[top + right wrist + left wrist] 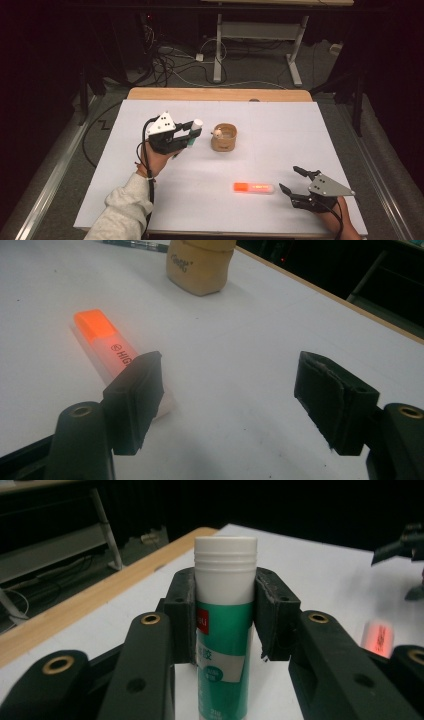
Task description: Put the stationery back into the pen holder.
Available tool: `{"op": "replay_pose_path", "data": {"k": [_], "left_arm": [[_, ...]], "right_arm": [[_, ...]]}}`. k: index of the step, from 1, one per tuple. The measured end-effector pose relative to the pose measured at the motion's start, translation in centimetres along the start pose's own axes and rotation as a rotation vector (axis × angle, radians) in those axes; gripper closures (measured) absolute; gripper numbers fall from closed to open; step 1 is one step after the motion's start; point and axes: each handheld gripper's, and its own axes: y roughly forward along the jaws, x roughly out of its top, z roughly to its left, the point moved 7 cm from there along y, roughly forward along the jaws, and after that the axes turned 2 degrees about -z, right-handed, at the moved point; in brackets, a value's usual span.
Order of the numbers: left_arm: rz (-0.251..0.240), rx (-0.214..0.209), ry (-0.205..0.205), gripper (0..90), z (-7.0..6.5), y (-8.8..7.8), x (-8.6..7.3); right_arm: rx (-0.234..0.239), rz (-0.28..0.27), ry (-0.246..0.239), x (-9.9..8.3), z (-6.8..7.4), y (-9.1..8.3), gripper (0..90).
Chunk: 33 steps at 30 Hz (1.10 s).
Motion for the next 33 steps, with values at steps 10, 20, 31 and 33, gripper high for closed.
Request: {"op": "replay_pose_path", "data": {"k": [10,20,31,33], "left_arm": [[-0.076,-0.046,-0.011,62.9,-0.4,3.7,2.9],[-0.101,-0.099,-0.044,62.9,-0.7,7.2,3.4],[-0.095,-0.120,-0.046,62.8,-1.1,10.2,3.6],[-0.088,-0.130,-0.045,62.7,-1.2,10.8,3.4]], "right_arm": [[0.001,-0.004,0.002,0.0,-0.1,0.0,28.2],[0.002,-0.005,0.005,-0.1,-0.2,0.0,28.2],[0.006,0.002,0.003,-0.3,-0.1,0.1,28.2],[0.005,0.001,0.003,-0.3,-0.2,0.1,28.2]]}}
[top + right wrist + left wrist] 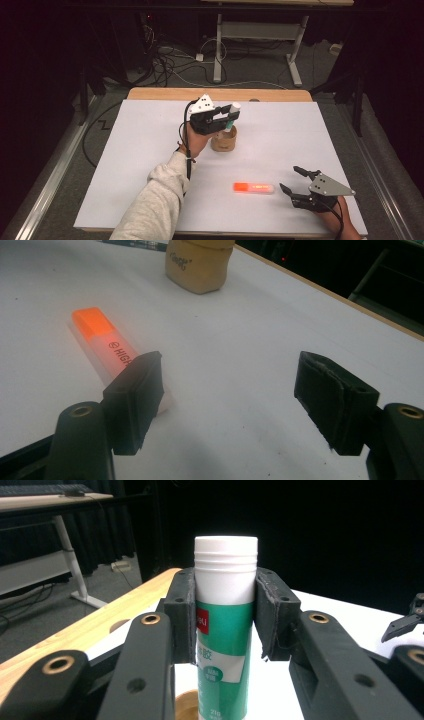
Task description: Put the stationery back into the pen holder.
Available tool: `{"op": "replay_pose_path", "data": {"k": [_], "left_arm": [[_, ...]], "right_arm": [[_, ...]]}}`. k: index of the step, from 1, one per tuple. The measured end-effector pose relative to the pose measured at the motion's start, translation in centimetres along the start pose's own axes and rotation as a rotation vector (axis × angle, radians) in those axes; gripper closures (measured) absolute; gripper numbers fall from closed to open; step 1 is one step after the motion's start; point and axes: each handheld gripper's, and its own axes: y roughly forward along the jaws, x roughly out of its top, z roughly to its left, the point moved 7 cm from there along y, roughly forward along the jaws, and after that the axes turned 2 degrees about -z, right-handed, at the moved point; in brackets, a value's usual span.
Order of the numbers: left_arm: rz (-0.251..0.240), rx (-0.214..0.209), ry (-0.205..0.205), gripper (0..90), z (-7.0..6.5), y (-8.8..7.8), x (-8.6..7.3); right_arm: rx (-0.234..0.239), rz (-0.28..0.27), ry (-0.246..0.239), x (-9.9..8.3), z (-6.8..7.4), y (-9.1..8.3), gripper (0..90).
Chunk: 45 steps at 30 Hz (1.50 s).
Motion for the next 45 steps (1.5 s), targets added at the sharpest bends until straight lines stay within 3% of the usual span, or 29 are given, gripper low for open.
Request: {"op": "replay_pose_path", "data": {"k": [9,14,30,38,45], "left_arm": [[0.054,-0.006,0.013,62.7,0.1,1.5,-1.2],[0.072,0.005,-0.009,62.6,0.6,1.6,-1.8],[0.125,0.043,-0.016,62.0,1.6,1.5,-3.2],[0.121,0.063,-0.031,60.2,2.1,1.1,-3.5],[0.105,0.082,-0.017,51.3,2.1,0.2,-2.9]], "right_arm": [[0.005,0.004,-0.001,-0.1,0.0,0.1,28.2],[0.007,0.005,-0.004,-0.2,0.1,0.1,28.3],[0.011,0.015,-0.009,-0.2,0.1,0.2,28.2],[0.014,0.017,-0.009,-0.3,0.2,0.2,28.2],[0.013,0.017,-0.011,-0.3,0.2,0.2,28.2]]}}
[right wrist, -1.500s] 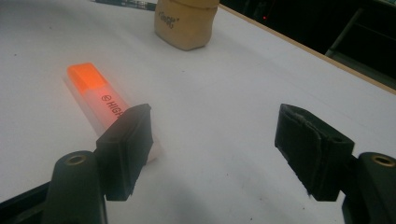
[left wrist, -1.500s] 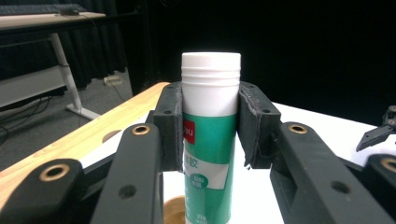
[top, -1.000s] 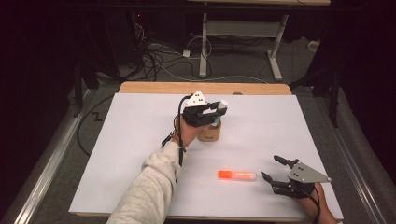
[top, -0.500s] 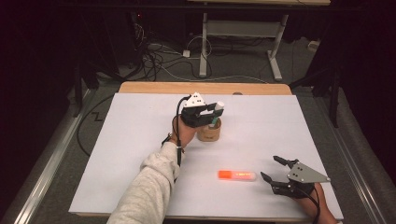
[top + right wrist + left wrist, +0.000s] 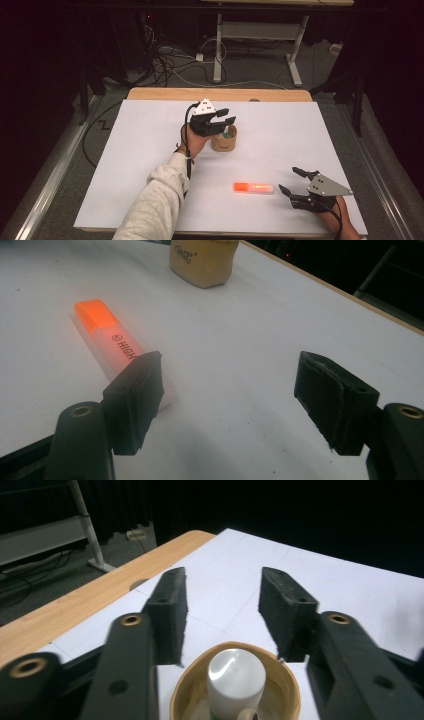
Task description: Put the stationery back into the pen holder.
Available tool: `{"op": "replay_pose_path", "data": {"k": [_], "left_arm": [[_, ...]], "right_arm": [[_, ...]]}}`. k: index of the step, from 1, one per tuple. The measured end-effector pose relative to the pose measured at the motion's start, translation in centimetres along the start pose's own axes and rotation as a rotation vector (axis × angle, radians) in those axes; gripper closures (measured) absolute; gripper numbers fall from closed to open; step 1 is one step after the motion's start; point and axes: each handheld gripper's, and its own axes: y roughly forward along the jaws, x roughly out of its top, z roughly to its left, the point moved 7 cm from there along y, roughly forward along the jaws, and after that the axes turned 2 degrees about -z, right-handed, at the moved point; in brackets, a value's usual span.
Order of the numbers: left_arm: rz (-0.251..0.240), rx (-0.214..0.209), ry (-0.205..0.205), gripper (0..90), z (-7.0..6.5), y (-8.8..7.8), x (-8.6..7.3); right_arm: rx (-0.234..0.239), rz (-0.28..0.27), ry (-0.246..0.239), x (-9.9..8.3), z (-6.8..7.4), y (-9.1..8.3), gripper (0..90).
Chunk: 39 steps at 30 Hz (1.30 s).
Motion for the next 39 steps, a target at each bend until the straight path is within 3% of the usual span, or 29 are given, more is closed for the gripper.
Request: {"op": "replay_pose_path", "data": {"k": [6,12,18,22,29,39], "left_arm": [[-0.008,0.058,0.044,36.6,0.0,-1.3,0.7],[-0.005,0.087,0.106,33.5,-0.5,-2.5,1.1],[-0.001,0.109,0.126,26.8,-0.8,-3.4,1.3],[0.004,0.130,0.170,23.6,-1.2,-4.1,1.5],[0.022,0.132,0.230,21.3,-2.3,-5.4,1.4],[0.044,0.136,0.277,18.8,-3.3,-7.1,0.4]], "right_arm": [[0.003,0.002,-0.002,0.0,0.1,0.1,28.2],[0.001,0.001,-0.002,0.0,0.1,0.1,28.2],[0.002,0.001,0.000,0.0,0.2,0.1,28.2],[0.003,0.001,0.000,0.0,0.2,0.1,28.2],[0.003,0.003,-0.001,0.0,0.2,0.1,28.2],[0.003,0.007,0.001,0.0,0.3,0.2,28.2]]}}
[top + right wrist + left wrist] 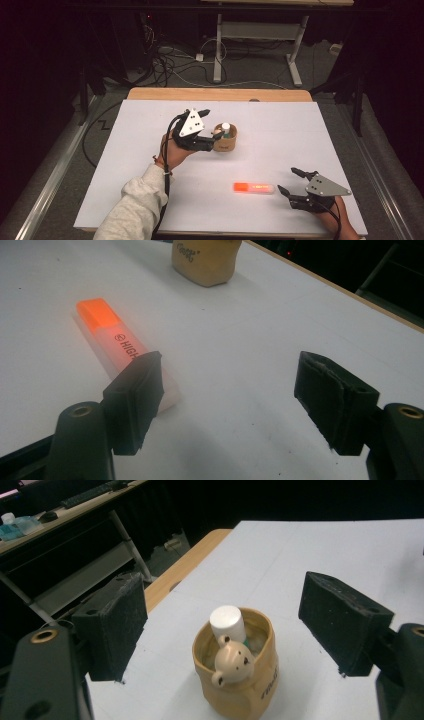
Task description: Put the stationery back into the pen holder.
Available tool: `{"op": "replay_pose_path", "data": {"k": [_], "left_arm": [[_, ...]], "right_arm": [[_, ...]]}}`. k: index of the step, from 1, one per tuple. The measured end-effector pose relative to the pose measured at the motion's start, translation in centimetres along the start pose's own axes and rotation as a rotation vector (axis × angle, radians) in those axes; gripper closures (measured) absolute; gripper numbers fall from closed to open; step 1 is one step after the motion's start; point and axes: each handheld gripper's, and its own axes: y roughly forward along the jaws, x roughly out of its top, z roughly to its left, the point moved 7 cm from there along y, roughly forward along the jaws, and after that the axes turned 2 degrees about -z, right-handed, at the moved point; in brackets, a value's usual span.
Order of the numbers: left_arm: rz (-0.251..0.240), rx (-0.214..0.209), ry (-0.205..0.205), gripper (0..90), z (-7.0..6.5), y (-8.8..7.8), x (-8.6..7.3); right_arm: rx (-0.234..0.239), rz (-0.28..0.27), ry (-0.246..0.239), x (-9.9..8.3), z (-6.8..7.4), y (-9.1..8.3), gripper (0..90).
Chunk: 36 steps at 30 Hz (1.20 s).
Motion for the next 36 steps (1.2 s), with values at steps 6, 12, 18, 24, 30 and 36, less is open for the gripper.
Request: {"op": "replay_pose_path", "data": {"k": [6,12,18,24,30,36], "left_arm": [[0.023,0.004,0.024,18.8,-0.6,-0.8,-1.0],[0.047,0.010,0.052,18.8,-1.3,-1.7,-2.2],[0.047,0.016,0.074,18.8,-2.2,-2.8,-3.2],[0.042,0.034,0.101,18.8,-3.1,-4.2,-4.2],[0.051,0.051,0.116,18.8,-3.5,-5.4,-5.3],[0.060,0.074,0.128,18.8,-3.7,-6.5,-6.8]], "right_arm": [[0.002,0.003,-0.002,0.0,0.1,0.0,28.2],[0.004,0.005,-0.001,0.0,0.1,0.1,28.2],[0.006,0.008,0.000,0.0,0.2,0.1,28.2],[0.009,0.012,-0.001,-0.1,0.2,0.2,28.2],[0.011,0.013,-0.003,-0.1,0.2,0.2,28.2],[0.022,0.031,-0.008,-0.1,0.3,0.1,28.2]]}}
